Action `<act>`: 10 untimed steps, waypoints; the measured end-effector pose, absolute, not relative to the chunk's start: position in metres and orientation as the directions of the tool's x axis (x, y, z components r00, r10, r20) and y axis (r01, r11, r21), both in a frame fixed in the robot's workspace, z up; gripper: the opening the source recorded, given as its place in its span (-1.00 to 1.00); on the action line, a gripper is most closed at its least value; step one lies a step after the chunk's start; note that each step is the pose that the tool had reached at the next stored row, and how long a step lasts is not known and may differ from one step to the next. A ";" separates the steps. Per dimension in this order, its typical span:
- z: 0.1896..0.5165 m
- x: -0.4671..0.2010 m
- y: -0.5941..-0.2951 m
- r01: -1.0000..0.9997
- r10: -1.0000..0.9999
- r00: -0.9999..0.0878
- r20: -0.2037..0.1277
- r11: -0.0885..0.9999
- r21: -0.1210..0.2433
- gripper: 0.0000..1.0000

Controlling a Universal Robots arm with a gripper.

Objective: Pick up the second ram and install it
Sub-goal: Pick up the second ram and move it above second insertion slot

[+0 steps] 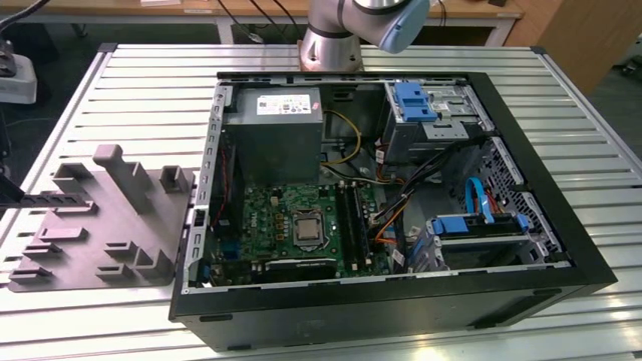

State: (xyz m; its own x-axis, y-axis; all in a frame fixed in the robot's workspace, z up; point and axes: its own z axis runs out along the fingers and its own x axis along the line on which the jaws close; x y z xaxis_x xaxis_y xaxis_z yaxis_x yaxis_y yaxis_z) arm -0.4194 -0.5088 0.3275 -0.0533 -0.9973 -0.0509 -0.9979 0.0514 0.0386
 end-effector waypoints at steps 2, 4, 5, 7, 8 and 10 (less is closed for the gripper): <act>0.333 -0.419 -0.509 -0.998 -0.997 -0.053 -0.051 0.051 0.038 -0.76; 0.339 -0.419 -0.509 -0.998 -0.997 -0.053 -0.051 0.051 0.039 -0.76; 0.342 -0.419 -0.509 -0.998 -0.997 -0.053 -0.051 0.051 0.038 -0.76; 0.349 -0.419 -0.509 -0.998 -0.997 -0.053 -0.051 0.051 0.038 -0.76; 0.352 -0.419 -0.509 -0.998 -0.997 -0.053 -0.051 0.051 0.038 -0.76; 0.357 -0.419 -0.509 -0.998 -0.997 -0.053 -0.051 0.051 0.038 -0.76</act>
State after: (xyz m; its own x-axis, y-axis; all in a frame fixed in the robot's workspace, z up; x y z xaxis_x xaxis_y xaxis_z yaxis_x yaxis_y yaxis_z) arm -0.4194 -0.5088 0.3575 -0.0533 -0.9973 -0.0512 -0.9980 0.0514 0.0380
